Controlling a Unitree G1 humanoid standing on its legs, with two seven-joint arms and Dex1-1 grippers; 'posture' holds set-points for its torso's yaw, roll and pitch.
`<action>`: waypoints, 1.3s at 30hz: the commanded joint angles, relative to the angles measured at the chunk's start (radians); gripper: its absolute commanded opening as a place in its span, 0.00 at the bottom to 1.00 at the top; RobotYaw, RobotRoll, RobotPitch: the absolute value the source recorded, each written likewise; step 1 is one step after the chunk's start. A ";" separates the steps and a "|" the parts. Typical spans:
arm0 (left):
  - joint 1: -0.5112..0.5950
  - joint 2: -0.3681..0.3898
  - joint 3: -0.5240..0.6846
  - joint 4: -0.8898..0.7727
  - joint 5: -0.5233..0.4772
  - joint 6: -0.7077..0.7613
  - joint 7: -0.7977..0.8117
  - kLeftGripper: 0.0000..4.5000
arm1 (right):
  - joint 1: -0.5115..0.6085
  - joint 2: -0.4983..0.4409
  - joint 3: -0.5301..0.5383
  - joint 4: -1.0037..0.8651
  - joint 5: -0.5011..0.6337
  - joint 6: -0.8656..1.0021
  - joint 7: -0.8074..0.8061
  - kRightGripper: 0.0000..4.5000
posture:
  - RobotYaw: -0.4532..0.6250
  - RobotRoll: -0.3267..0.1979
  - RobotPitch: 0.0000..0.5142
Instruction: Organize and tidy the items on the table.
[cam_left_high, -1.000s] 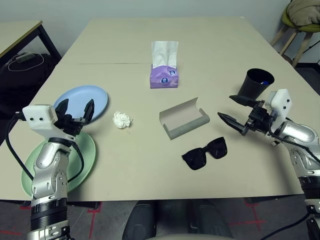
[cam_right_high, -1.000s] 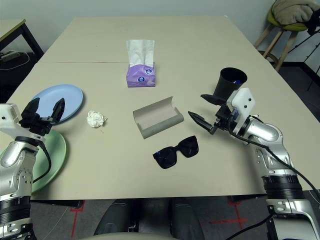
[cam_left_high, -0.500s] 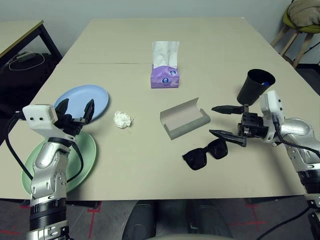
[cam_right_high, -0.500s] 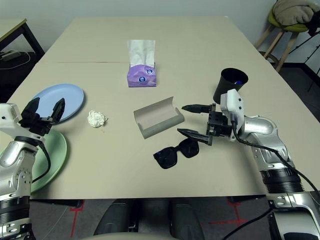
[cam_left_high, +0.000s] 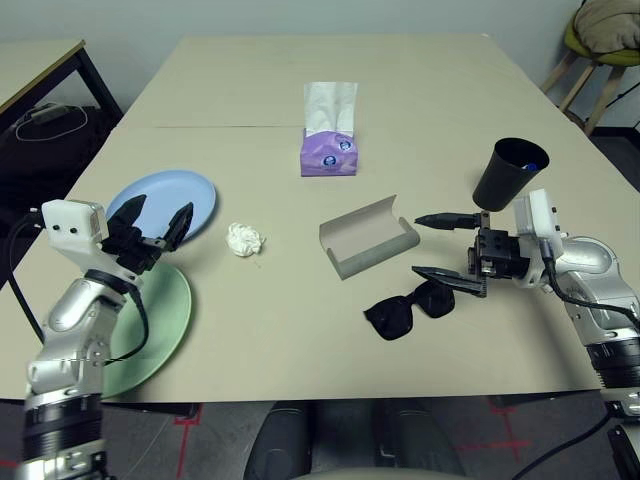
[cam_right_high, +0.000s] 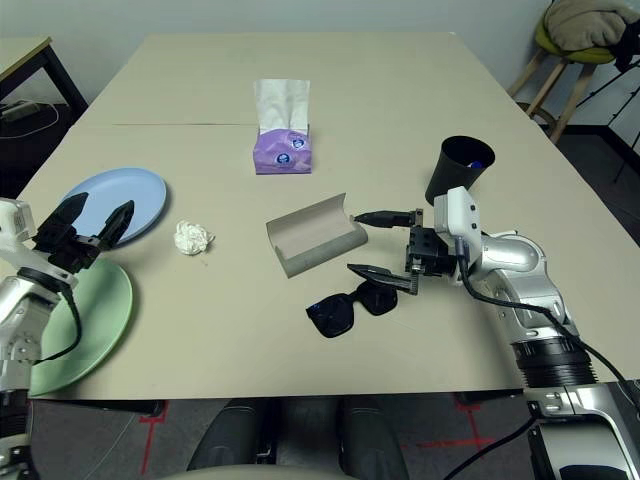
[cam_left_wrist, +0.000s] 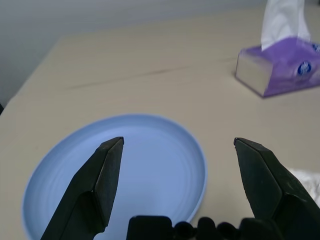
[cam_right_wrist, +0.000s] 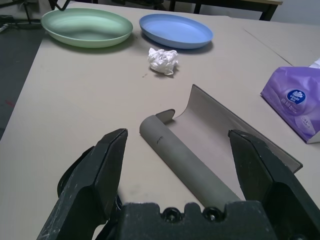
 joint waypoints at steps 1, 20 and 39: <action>0.020 0.067 0.074 0.021 -0.036 0.114 -0.012 1.00 | 0.018 -0.004 0.007 -0.047 0.002 0.018 -0.016 0.99 | 0.50 0.62 0.19; 0.222 0.170 0.253 0.049 -0.053 0.506 0.030 1.00 | 0.028 0.010 0.026 -0.090 0.001 0.051 -0.060 0.99 | 0.51 0.62 0.21; 0.253 0.250 0.222 0.174 -0.013 0.500 -0.132 1.00 | 0.030 0.013 0.031 -0.115 -0.002 0.061 -0.077 0.99 | 0.50 0.62 0.21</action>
